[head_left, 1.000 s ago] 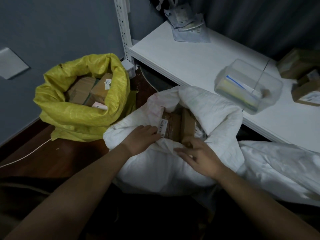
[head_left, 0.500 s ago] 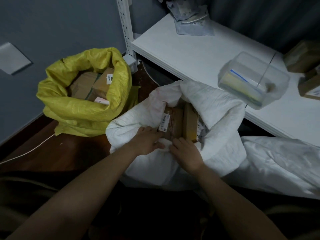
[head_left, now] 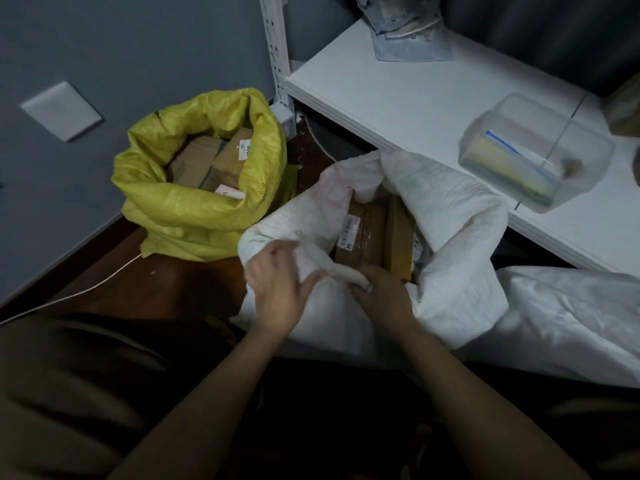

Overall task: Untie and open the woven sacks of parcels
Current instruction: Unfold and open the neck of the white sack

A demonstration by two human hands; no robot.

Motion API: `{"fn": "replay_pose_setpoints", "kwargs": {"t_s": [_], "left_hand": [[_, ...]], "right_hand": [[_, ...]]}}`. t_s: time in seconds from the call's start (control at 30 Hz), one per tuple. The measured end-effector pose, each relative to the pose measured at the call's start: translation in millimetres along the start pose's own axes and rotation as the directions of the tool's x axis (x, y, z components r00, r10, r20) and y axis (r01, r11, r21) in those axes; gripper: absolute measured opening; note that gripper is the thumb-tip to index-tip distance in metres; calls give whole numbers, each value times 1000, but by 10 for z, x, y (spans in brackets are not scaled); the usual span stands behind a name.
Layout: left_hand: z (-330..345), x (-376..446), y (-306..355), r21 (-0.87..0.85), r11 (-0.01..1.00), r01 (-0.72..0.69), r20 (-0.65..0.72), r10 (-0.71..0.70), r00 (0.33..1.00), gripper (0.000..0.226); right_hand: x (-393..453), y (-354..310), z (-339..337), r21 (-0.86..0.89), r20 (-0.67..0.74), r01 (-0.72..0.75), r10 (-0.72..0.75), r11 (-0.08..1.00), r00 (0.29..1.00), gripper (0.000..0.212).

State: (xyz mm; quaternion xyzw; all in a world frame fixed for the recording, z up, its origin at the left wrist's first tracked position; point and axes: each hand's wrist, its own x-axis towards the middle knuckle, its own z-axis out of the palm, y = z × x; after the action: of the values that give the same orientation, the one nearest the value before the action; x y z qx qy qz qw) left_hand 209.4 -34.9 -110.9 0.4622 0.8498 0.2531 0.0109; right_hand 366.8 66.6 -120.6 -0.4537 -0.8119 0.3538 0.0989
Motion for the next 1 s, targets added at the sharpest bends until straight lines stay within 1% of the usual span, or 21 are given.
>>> {"fn": "replay_pose_setpoints", "kwargs": {"t_s": [0.03, 0.07, 0.1, 0.13, 0.2, 0.23, 0.27, 0.3, 0.37, 0.43, 0.47, 0.5, 0.57, 0.63, 0.7, 0.73, 0.8, 0.83, 0.9, 0.93, 1.0], "left_hand": [[-83, -73, 1, -49, 980, 193, -30, -194, 980, 77], [-176, -129, 47, -123, 921, 370, -19, -375, 927, 89], [-274, -156, 130, -217, 821, 528, 65, -527, 847, 100], [-347, -153, 241, -293, 684, 667, 208, -636, 743, 103], [-365, -72, 435, -309, 408, 859, 496, -702, 511, 88], [-346, -7, 513, -272, 369, 889, 572, -681, 458, 83], [-323, 65, 546, -257, 385, 887, 600, -655, 458, 80], [-304, 130, 550, -269, 413, 870, 610, -626, 486, 78], [-276, 205, 522, -331, 388, 860, 611, -607, 509, 68], [-292, 219, 473, -442, 290, 849, 649, -549, 526, 53], [-305, 215, 462, -542, 187, 819, 647, -529, 549, 52], [-322, 209, 441, -616, 128, 778, 624, -523, 580, 52], [-372, 154, 476, -698, 91, 710, 593, -483, 645, 51], [-414, 77, 547, -740, 61, 669, 589, -421, 690, 51], [-472, -17, 567, -755, 25, 655, 595, -392, 702, 61], [-495, -51, 535, -751, 61, 658, 585, -401, 705, 66], [-523, -56, 412, -696, 202, 689, 571, -427, 702, 75], [-540, -50, 358, -654, 210, 727, 601, -440, 668, 81], [-576, -34, 337, -552, 101, 828, 725, -432, 536, 95], [-577, -13, 353, -536, 82, 840, 746, -421, 516, 99], [-546, 16, 365, -544, 150, 825, 699, -462, 545, 80]], "right_hand": [[-41, -2, 40, 19, -43, -21, 22, 1000, 999, 15], [-77, -12, 64, 37, -90, -32, 36, 999, 995, 14], [-114, -33, 73, 56, -128, -46, 53, 997, 990, 14], [-154, -66, 74, 63, -166, -41, 51, 997, 985, 18], [-244, -108, 84, 17, -242, 32, -27, 999, 970, 32], [-298, -132, 79, -20, -257, 71, -74, 997, 964, 37], [-349, -154, 59, -75, -256, 109, -125, 991, 959, 41], [-397, -151, 42, -151, -244, 150, -184, 977, 952, 45], [-502, -129, 11, -319, -212, 246, -322, 915, 923, 48], [-592, -107, -26, -394, -198, 307, -406, 866, 892, 48], [-629, -114, -39, -385, -183, 321, -413, 865, 892, 47], [-673, -159, -53, -333, -174, 313, -384, 890, 907, 45], [-736, -382, -117, -25, -174, 225, -225, 974, 959, 38], [-716, -628, -126, 342, -166, 92, -36, 935, 985, 33], [-680, -750, -60, 471, -227, 41, 77, 881, 971, 26], [-662, -774, -15, 456, -283, 68, 72, 887, 956, 25], [-668, -762, 40, 360, -361, 144, -5, 922, 933, 19], [-684, -735, 68, 245, -390, 191, -84, 951, 917, 17], [-714, -676, 116, -98, -361, 291, -306, 952, 881, 18], [-715, -649, 128, -232, -308, 347, -407, 909, 860, 18], [-738, -643, 126, -289, -221, 411, -478, 865, 850, 15]]}}
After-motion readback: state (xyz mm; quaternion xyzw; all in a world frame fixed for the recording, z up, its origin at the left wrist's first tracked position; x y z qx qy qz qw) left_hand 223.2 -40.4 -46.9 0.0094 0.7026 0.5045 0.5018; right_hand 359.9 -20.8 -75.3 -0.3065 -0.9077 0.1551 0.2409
